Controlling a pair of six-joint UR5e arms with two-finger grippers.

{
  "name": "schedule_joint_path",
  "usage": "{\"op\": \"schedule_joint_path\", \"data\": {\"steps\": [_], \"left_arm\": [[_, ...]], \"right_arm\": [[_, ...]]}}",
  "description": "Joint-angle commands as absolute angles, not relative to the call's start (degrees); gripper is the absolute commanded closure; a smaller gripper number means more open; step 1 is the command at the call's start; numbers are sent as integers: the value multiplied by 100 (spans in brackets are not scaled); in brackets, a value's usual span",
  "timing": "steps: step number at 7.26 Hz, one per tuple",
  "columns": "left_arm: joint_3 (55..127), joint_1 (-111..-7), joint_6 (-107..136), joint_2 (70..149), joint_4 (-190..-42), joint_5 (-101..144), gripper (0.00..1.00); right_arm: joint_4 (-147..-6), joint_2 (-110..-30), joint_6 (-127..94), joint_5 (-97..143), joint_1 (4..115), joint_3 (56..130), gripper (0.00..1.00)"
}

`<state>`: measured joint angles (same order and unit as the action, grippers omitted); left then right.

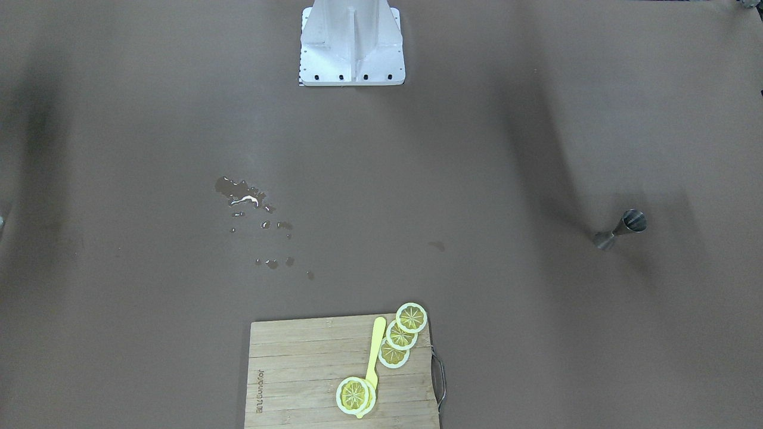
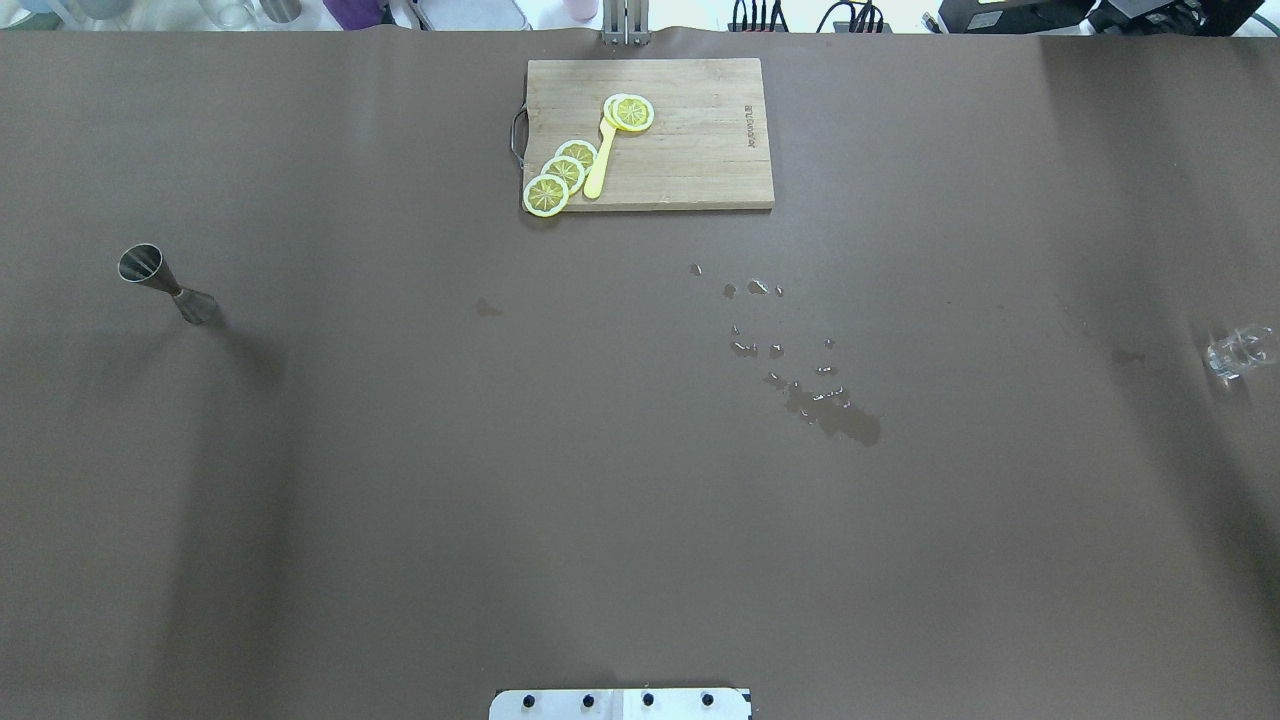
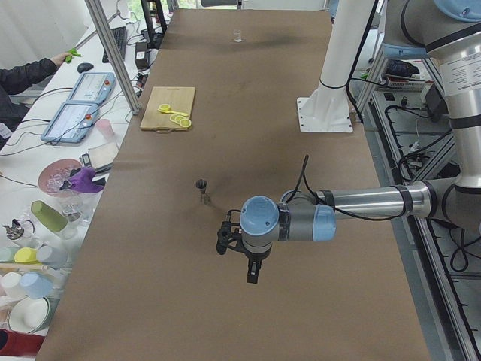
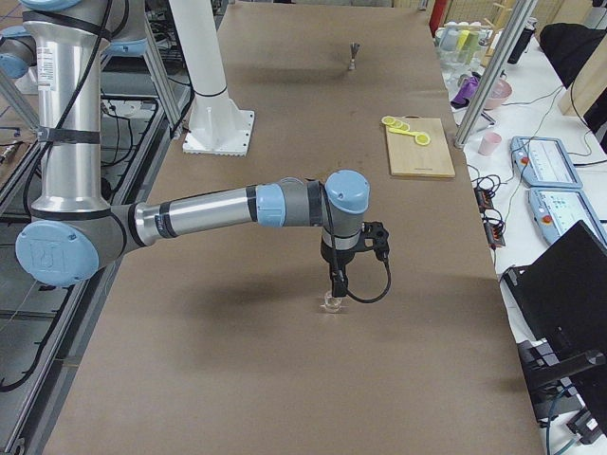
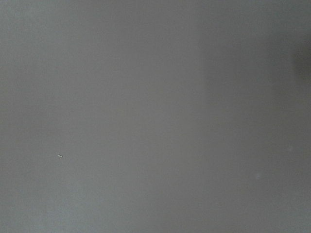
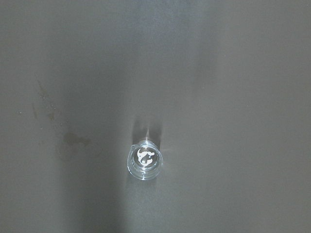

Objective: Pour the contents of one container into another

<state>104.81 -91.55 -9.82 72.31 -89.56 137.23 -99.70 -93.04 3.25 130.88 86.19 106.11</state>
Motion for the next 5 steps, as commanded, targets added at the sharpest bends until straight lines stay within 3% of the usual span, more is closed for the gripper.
{"op": "schedule_joint_path", "data": {"steps": [1,5], "left_arm": [[10503,-9158,-1011,7312,-8850,13737,2],[10582,-9158,-1020,7383,-8851,13746,2]], "right_arm": [[-9975,-9238,325,13078,8570,10608,0],[-10002,-9237,325,13166,8569,10608,0]]}}
